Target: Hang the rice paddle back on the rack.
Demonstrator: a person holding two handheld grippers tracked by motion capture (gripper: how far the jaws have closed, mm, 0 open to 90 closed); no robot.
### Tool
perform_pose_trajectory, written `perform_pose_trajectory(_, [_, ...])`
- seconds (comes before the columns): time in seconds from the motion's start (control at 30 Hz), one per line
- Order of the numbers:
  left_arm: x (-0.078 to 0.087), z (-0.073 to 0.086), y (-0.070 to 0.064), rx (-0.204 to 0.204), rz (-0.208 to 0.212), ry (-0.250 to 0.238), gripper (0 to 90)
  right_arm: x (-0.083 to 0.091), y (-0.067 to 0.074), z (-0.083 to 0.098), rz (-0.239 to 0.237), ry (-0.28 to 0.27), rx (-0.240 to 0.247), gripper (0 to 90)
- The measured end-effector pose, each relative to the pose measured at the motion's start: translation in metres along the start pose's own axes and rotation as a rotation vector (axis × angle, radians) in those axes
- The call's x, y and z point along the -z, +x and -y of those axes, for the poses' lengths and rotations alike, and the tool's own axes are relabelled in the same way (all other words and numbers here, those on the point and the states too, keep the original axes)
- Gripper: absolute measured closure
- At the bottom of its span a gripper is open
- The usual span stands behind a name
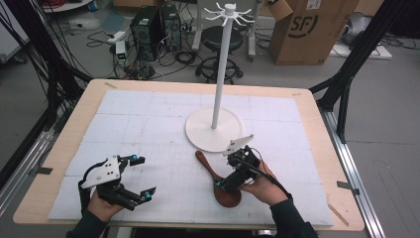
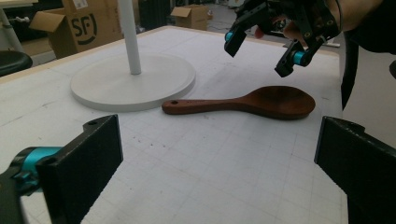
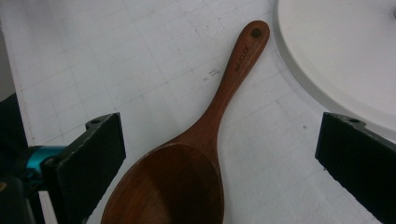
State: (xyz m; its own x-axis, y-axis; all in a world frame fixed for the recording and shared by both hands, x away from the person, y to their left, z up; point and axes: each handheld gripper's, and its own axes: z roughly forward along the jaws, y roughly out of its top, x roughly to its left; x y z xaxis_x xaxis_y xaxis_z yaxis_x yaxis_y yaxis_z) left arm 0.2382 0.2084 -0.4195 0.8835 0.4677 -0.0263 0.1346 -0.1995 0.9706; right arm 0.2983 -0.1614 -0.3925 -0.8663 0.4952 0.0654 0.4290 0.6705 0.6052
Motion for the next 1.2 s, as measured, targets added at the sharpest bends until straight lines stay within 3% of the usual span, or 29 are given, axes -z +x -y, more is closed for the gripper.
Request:
perform_pose_trajectory(0.13, [0.000, 0.000, 0.000, 0.000, 0.000, 0.000, 1.7, -0.006, 0.000, -0.006, -0.006, 0.028, 0.012, 0.7])
perform_pose_trajectory(0.5, [0.000, -0.001, -0.001, -0.007, 0.002, 0.000, 1.7, -0.027, 0.002, -0.023, -0.017, 0.118, -0.013, 0.8])
perform_pose_trajectory(1.0, [0.001, -0.002, -0.002, -0.016, -0.003, 0.002, 1.6, -0.050, 0.001, -0.038, 0.042, 0.269, -0.041, 1.9])
perform_pose_trajectory(1.2, [0.001, -0.002, -0.002, -0.016, 0.001, 0.004, 1.7, -0.056, 0.000, -0.044, 0.039, 0.316, -0.057, 7.6])
